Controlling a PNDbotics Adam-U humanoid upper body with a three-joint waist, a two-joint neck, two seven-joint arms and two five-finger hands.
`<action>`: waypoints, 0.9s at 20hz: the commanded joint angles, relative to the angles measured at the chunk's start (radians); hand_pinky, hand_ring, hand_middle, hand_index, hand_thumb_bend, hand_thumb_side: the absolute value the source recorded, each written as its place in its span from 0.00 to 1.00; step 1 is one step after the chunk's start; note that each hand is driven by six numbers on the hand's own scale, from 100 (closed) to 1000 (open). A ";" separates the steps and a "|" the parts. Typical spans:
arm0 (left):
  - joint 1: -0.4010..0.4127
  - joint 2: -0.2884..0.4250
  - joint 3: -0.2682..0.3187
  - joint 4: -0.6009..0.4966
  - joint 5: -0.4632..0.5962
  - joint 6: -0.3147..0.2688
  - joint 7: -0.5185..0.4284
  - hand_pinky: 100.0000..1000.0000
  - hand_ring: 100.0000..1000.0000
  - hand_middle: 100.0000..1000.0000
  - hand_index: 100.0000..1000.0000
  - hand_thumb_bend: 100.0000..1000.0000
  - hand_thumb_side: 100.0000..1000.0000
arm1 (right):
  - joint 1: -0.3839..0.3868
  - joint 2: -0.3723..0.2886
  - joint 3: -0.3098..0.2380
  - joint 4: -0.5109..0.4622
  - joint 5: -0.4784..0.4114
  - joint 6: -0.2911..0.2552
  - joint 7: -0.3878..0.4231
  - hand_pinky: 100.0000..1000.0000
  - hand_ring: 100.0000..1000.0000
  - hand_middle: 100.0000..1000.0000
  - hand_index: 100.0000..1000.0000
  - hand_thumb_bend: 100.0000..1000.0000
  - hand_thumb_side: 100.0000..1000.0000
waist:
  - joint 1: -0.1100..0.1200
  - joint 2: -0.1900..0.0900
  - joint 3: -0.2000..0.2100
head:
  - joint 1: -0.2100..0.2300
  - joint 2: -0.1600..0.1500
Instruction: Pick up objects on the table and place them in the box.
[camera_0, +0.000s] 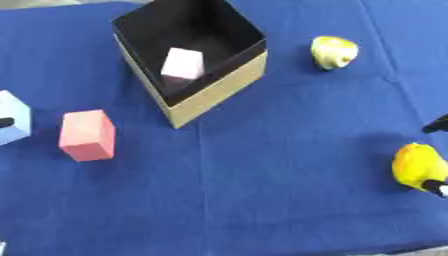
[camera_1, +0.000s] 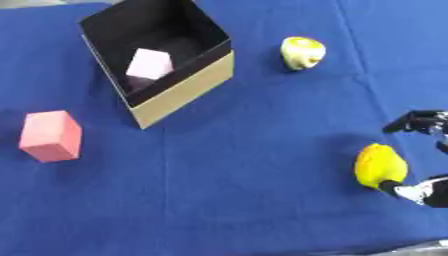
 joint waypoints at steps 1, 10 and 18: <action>-0.007 0.017 0.002 -0.018 0.002 -0.001 -0.004 0.61 0.73 0.66 0.84 0.09 0.71 | -0.012 -0.026 -0.006 -0.014 -0.008 0.019 0.019 0.80 0.80 0.75 0.83 0.47 0.33 | -0.002 -0.013 0.002 | -0.002 -0.015; -0.011 0.015 0.000 -0.018 0.003 -0.001 -0.009 0.61 0.73 0.66 0.83 0.09 0.71 | -0.029 -0.011 0.007 -0.014 -0.044 0.049 0.042 0.79 0.74 0.61 0.75 0.42 0.23 | -0.001 -0.009 0.007 | 0.001 -0.018; -0.012 0.014 -0.001 -0.018 0.004 0.000 -0.011 0.61 0.74 0.66 0.83 0.09 0.71 | -0.047 -0.001 0.016 -0.014 -0.057 0.033 0.067 0.76 0.67 0.47 0.62 0.31 0.00 | -0.004 -0.010 0.012 | 0.001 -0.016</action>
